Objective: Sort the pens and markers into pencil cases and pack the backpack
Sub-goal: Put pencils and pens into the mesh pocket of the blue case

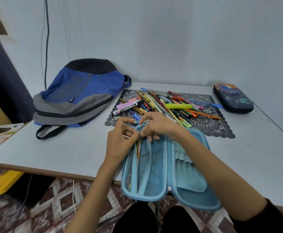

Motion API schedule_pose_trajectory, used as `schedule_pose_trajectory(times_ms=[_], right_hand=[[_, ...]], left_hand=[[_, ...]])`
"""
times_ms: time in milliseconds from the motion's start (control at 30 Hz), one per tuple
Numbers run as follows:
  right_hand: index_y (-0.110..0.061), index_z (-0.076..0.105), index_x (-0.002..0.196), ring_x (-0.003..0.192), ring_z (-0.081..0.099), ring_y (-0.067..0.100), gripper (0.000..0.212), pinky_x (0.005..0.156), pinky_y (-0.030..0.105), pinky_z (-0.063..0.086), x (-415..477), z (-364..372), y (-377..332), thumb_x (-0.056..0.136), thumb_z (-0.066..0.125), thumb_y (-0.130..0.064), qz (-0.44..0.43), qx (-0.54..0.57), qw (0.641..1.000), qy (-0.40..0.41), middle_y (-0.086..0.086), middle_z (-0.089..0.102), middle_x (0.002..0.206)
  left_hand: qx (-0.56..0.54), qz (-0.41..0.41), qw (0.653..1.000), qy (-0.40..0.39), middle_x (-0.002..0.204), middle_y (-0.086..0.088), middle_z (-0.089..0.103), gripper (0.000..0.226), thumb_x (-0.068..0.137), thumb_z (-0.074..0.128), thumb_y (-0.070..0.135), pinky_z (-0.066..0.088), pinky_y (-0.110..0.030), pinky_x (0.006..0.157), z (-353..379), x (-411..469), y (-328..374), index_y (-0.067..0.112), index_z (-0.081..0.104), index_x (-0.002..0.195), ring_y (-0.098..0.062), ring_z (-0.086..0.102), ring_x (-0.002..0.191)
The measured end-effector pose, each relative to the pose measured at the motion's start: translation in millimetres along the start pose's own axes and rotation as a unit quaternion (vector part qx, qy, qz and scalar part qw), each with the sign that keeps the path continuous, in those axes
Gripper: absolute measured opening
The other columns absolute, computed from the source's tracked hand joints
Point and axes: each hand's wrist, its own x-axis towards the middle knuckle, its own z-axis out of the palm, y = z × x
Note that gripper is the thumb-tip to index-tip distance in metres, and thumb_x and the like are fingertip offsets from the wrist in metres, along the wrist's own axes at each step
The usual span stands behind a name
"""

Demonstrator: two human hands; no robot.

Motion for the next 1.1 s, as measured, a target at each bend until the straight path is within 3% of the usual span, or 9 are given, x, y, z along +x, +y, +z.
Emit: schedule_pose_trajectory(times_ms=[100, 200, 300, 567, 633, 733, 833, 967, 1100], right_hand=[[-0.005, 0.064, 0.096, 0.043, 0.049, 0.014, 0.016, 0.038, 0.022, 0.037, 17, -12, 5, 0.082, 0.065, 0.004, -0.016, -0.027, 0.989, 0.143, 0.014, 0.067, 0.072], [-0.010, 0.066, 0.094, 0.064, 0.056, 0.016, 0.015, 0.062, 0.029, 0.050, 39, -19, 13, 0.084, 0.062, 0.001, -0.046, -0.174, 0.946, 0.269, 0.001, 0.059, 0.070], [-0.010, 0.071, 0.085, 0.078, 0.063, 0.021, 0.009, 0.073, 0.036, 0.055, 52, -19, 20, 0.084, 0.065, -0.004, -0.029, -0.300, 0.915, 0.270, 0.002, 0.068, 0.081], [-0.012, 0.074, 0.076, 0.073, 0.065, 0.019, 0.011, 0.055, 0.026, 0.044, 55, -18, 26, 0.081, 0.067, -0.018, 0.000, -0.370, 0.882, 0.292, 0.001, 0.072, 0.076], [-0.017, 0.073, 0.074, 0.069, 0.061, 0.013, 0.010, 0.055, 0.025, 0.042, 47, -23, 19, 0.081, 0.067, -0.022, -0.019, -0.300, 0.899, 0.320, -0.006, 0.069, 0.074], [-0.013, 0.071, 0.081, 0.058, 0.058, 0.014, 0.003, 0.052, 0.027, 0.048, 31, -33, 2, 0.083, 0.070, -0.015, -0.104, -0.039, 0.936, 0.335, -0.001, 0.066, 0.070], [-0.004, 0.067, 0.092, 0.061, 0.061, 0.018, 0.005, 0.048, 0.024, 0.053, 14, -38, -13, 0.087, 0.065, -0.004, -0.180, 0.118, 0.920, 0.328, 0.013, 0.067, 0.078], [-0.006, 0.061, 0.106, 0.059, 0.060, 0.017, 0.015, 0.046, 0.025, 0.051, -2, -40, -26, 0.091, 0.060, -0.003, -0.245, 0.217, 0.882, 0.338, 0.005, 0.060, 0.076], [-0.009, 0.057, 0.106, 0.053, 0.059, 0.016, 0.018, 0.047, 0.026, 0.052, -10, -41, -24, 0.090, 0.064, -0.003, -0.224, 0.222, 0.901, 0.299, 0.009, 0.064, 0.070]], left_hand=[[0.001, -0.001, 1.000, -0.005, 0.073, 0.000, 0.069, 0.030, 0.080, 0.069, 0.005, 0.053, -0.031, 0.066, 0, 0, -1, 0.023, 0.062, 0.103, -0.012, 0.062, 0.063], [0.005, 0.002, 1.000, -0.007, 0.074, 0.000, 0.069, 0.029, 0.081, 0.068, 0.004, 0.054, -0.030, 0.065, 0, 0, -2, 0.023, 0.064, 0.103, -0.012, 0.062, 0.063], [0.001, 0.003, 1.000, -0.006, 0.074, 0.001, 0.068, 0.028, 0.081, 0.068, 0.003, 0.053, -0.027, 0.065, 0, 1, -2, 0.022, 0.065, 0.102, -0.011, 0.061, 0.063], [-0.002, -0.005, 1.000, -0.005, 0.073, -0.001, 0.069, 0.025, 0.077, 0.073, 0.004, 0.054, -0.023, 0.067, -2, 1, -5, 0.019, 0.067, 0.096, -0.012, 0.063, 0.065], [-0.008, -0.006, 1.000, -0.006, 0.073, -0.002, 0.069, 0.025, 0.078, 0.073, 0.002, 0.054, -0.024, 0.067, -2, 1, -4, 0.018, 0.067, 0.096, -0.012, 0.063, 0.064], [-0.013, -0.007, 1.000, -0.009, 0.073, -0.003, 0.070, 0.025, 0.078, 0.073, 0.002, 0.053, -0.021, 0.067, -2, 1, -4, 0.018, 0.067, 0.096, -0.012, 0.063, 0.065], [-0.018, -0.007, 1.000, -0.010, 0.072, -0.001, 0.069, 0.025, 0.079, 0.074, 0.002, 0.052, -0.020, 0.066, -2, 1, -5, 0.019, 0.067, 0.096, -0.010, 0.062, 0.064], [-0.016, -0.006, 1.000, -0.007, 0.072, -0.002, 0.069, 0.025, 0.079, 0.073, 0.002, 0.053, -0.021, 0.067, -2, 0, -5, 0.021, 0.067, 0.094, -0.012, 0.063, 0.065], [-0.017, -0.009, 1.000, -0.002, 0.073, -0.001, 0.069, 0.024, 0.079, 0.072, 0.004, 0.055, -0.025, 0.068, -1, 0, -6, 0.022, 0.067, 0.093, -0.017, 0.064, 0.067]])
